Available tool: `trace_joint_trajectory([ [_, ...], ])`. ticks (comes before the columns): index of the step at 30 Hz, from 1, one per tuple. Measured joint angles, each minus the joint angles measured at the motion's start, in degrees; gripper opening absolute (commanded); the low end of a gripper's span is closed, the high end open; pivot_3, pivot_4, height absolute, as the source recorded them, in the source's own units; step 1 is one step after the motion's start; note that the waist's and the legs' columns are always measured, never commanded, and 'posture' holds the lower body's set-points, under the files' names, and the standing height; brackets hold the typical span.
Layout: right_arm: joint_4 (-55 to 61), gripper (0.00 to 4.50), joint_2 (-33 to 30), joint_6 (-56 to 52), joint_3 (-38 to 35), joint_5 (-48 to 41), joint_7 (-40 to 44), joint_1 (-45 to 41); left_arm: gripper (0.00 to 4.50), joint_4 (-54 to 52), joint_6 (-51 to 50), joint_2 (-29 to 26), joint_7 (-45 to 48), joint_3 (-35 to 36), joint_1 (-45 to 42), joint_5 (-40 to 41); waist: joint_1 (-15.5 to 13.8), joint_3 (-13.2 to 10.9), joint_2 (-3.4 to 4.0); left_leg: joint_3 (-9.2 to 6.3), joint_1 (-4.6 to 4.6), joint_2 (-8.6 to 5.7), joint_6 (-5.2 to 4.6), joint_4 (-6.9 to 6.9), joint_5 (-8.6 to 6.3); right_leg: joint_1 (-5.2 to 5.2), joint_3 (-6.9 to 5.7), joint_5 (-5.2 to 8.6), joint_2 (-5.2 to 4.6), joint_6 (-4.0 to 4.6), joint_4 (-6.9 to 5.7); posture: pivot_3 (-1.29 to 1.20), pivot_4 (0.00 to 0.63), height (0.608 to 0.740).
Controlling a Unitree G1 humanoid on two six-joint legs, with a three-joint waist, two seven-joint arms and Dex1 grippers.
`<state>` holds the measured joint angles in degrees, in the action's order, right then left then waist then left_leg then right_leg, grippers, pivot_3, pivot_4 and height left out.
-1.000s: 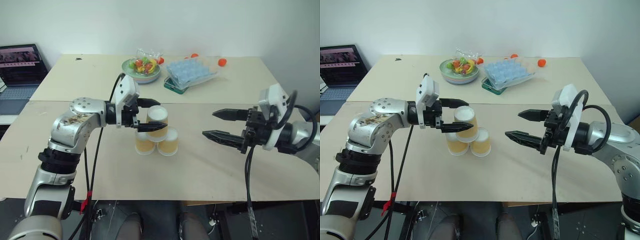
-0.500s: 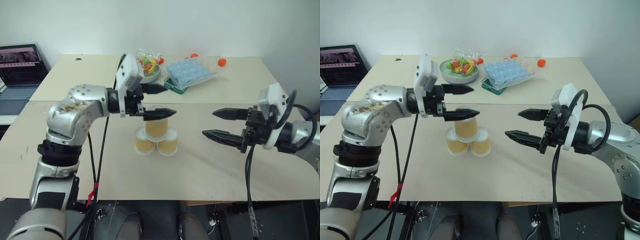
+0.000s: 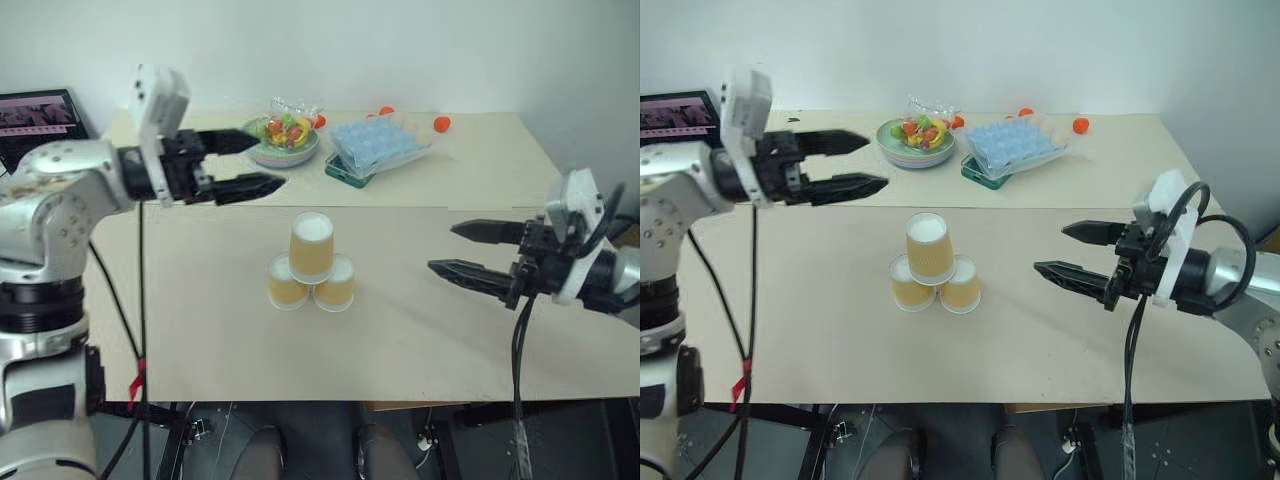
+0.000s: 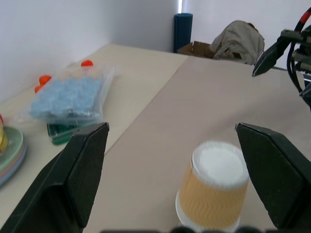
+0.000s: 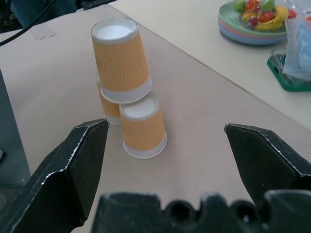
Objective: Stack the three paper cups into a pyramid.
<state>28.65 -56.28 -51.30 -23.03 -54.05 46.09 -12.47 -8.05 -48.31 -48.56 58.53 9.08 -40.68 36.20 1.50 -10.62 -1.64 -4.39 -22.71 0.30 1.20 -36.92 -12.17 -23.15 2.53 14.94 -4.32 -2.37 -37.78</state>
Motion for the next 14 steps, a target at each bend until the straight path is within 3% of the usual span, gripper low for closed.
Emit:
trace_joint_trajectory([
  [3, -0.6, 4.5, 0.0, 0.3, -0.4, 2.1, 0.1, 3.6, 4.43, -0.1, 0.0, 0.0, -0.9, 0.4, 9.9, -0.3, -0.3, -0.1, -0.13, -0.02, -0.06, 0.02, 0.01, -0.1, 0.0, -0.06, -0.04, -0.01, 0.02, 0.01, -0.12, 0.0, 0.15, 0.74],
  [8, -1.8, 4.5, 0.0, 1.7, -1.6, 3.6, 1.9, 6.1, 4.43, -2.4, -0.2, -1.1, -1.3, 4.5, 15.9, 1.3, -0.7, -0.1, -0.15, -0.02, 0.0, 0.04, 0.01, -0.1, 0.0, 0.02, -0.06, -0.01, 0.03, 0.01, -0.07, 0.0, 0.15, 0.74],
  [14, -5.6, 4.5, 0.3, 5.2, -1.8, 7.1, 3.8, 7.9, 4.43, -3.5, 1.8, 1.0, -3.8, 4.6, 20.7, 0.9, -0.7, -0.1, -0.16, -0.02, -0.03, 0.04, 0.01, -0.09, 0.0, 0.0, -0.06, -0.01, 0.03, 0.01, -0.05, 0.0, 0.15, 0.74],
])
